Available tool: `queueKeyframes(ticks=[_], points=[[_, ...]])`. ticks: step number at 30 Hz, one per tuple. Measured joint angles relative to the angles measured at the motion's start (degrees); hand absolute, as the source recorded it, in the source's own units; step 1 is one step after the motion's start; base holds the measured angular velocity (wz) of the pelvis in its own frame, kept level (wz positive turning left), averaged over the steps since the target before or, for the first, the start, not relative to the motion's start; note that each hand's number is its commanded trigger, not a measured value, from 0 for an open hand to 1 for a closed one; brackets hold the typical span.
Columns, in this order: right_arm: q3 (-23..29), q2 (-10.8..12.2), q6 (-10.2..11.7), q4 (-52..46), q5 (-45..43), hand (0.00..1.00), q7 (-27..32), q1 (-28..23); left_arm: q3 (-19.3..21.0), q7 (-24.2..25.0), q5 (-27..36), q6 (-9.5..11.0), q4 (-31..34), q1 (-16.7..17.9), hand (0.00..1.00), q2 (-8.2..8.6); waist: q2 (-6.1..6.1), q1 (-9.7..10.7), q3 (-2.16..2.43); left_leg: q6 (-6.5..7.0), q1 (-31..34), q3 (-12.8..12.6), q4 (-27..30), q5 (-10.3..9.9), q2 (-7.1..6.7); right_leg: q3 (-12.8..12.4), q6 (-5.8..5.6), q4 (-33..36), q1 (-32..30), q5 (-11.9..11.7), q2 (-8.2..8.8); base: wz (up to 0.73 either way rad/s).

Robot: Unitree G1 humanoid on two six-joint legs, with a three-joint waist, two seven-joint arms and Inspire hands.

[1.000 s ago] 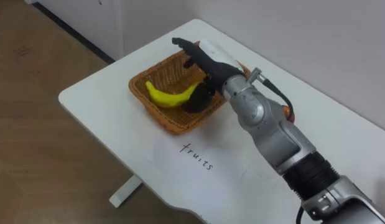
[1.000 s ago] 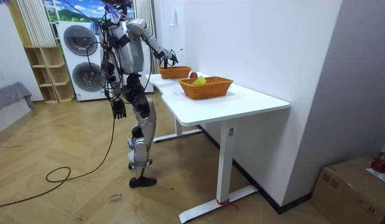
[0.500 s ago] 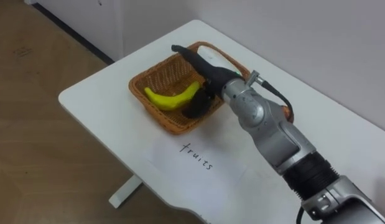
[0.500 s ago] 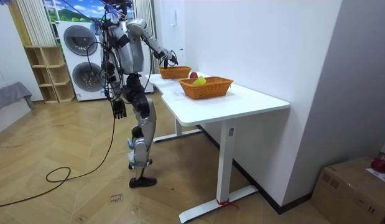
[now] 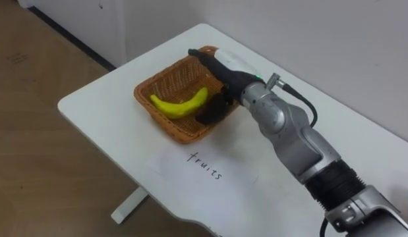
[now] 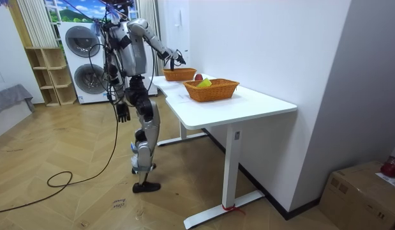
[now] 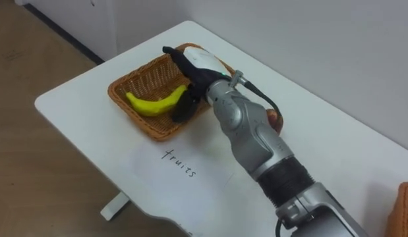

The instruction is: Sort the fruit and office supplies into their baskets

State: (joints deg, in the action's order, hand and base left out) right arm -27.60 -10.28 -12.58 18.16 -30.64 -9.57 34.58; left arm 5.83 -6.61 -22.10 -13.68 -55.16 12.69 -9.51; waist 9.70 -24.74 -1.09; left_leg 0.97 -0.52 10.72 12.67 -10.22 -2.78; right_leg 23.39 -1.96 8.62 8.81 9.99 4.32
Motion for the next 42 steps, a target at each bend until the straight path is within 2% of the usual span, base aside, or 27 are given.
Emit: queueKeyframes(ticks=[2,5,10,15,24,30,37,42], points=[[0.19,-1.64,0.09,-2.6,-1.21,0.0,-0.53,-0.13,0.85,0.91,-0.02,0.33,0.02,-0.11,0.0,0.0,0.0,0.95,0.0,0.0,0.12,-0.04,-0.11,-0.01,-0.05,0.04,0.0,0.01,-0.04,0.0,0.03,0.0],[0.2,-3.56,0.07,-3.88,-1.25,0.0,-0.67,-0.24,1.26,0.98,-0.02,0.41,0.02,-0.42,0.0,-0.09,-0.02,1.24,-0.01,0.0,0.06,-0.61,-0.11,-0.01,0.03,-0.04,0.0,0.02,0.0,0.0,0.03,-0.09],[0.32,-4.61,0.05,-6.42,-1.54,0.0,-1.72,-1.37,1.28,0.94,-0.07,0.46,0.2,-0.96,0.0,-0.1,-0.05,1.73,0.01,0.0,0.16,-1.24,0.05,-0.01,0.1,-0.85,0.03,0.13,-0.53,-0.02,0.02,-0.07],[0.61,-4.63,0.06,-7.41,-1.54,0.0,-2.05,-2.47,2.08,0.48,-0.08,0.45,0.25,-1.06,0.0,-0.16,-0.11,2.14,0.01,0.0,0.26,-1.41,0.08,-0.01,0.1,-1.34,0.03,0.15,-0.76,-0.02,0.03,-0.02],[6.25,-4.71,0.13,-7.87,-1.59,0.0,-1.5,-2.65,2.5,-0.75,-0.04,0.53,0.05,-0.84,0.0,-0.34,-0.2,2.71,0.13,0.02,0.04,-1.44,-0.02,0.01,0.08,-1.68,0.03,0.14,-0.66,-0.02,0.03,0.0],[8.82,-4.74,0.13,-7.88,-1.35,0.0,1.45,-2.66,2.35,-1.09,0.03,0.48,0.07,-0.28,0.0,0.21,-0.33,3.02,0.25,0.05,-0.19,-2.14,-0.01,0.02,0.13,-2.82,0.03,0.12,-0.8,-0.02,0.05,-0.06],[9.23,-4.73,0.6,-7.9,5.25,0.0,6.53,-3.4,1.25,-4.11,0.45,0.49,-0.13,1.27,0.0,0.25,-1.78,4.85,0.58,0.06,-1.42,-2.61,-0.74,0.03,0.21,-3.2,0.03,0.15,0.38,-0.02,0.05,-0.03],[10.08,-4.43,2.51,-7.9,11.49,0.0,8.35,-6.58,0.74,-4.51,1.54,1.57,-0.67,2.43,0.0,1.1,-2.57,5.49,0.46,0.17,-2.13,-2.75,-0.95,0.09,0.14,-2.96,0.03,0.18,1.01,-0.02,0.2,-0.02]])
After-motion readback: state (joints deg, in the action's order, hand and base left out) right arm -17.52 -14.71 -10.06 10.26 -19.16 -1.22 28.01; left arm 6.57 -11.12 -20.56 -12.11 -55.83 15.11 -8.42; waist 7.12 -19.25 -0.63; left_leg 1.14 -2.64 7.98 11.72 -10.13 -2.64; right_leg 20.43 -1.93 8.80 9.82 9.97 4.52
